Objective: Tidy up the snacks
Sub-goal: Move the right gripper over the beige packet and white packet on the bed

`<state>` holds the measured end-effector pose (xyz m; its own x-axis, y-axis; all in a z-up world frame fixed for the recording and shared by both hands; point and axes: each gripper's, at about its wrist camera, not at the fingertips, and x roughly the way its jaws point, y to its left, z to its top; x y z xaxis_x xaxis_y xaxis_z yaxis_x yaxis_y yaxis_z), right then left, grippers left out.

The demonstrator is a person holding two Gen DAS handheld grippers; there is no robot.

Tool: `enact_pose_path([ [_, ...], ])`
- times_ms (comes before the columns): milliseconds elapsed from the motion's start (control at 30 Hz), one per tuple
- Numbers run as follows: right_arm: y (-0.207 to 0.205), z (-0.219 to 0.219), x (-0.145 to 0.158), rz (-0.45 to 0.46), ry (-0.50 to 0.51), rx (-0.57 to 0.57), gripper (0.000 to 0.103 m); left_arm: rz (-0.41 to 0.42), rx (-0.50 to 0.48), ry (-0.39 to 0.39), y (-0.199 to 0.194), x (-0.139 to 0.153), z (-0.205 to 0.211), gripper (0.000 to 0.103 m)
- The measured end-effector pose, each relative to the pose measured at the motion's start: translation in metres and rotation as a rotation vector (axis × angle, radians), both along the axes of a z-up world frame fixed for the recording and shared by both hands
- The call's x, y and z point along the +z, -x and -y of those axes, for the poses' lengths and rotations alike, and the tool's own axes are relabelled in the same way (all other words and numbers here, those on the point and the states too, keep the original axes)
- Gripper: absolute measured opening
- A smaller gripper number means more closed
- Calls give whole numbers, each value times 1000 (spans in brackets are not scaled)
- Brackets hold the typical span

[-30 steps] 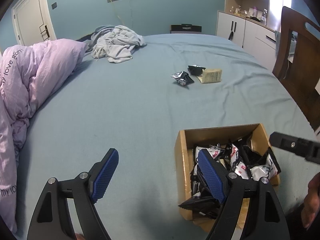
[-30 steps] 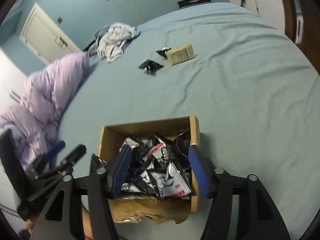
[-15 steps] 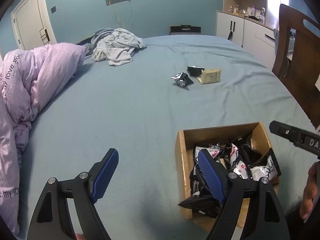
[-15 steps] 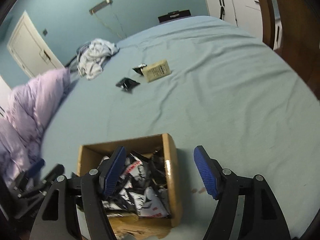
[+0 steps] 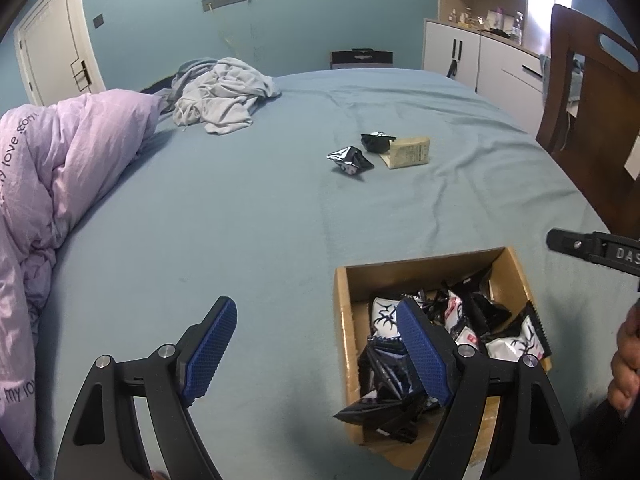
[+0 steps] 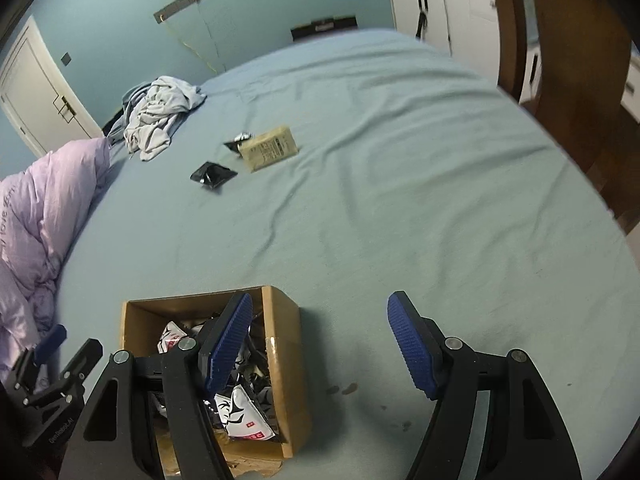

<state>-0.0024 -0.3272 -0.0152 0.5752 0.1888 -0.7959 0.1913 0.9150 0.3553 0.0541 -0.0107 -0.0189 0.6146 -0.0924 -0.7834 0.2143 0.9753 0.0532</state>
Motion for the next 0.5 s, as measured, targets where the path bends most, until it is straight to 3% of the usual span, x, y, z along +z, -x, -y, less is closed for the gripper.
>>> enact_pose_path([
  [167, -46, 6, -2, -98, -112, 95, 70, -27, -15, 33, -10, 1, 1, 84],
  [267, -82, 7, 8, -113, -45, 118, 70, -66, -3, 34, -21, -3, -2, 85],
  [400, -149, -2, 2, -251, 109, 107, 70, -157, 35, 90, -37, -13, -13, 85],
  [500, -200, -13, -5, -288, 76, 141, 70, -201, 72, 149, -45, -21, -24, 85],
])
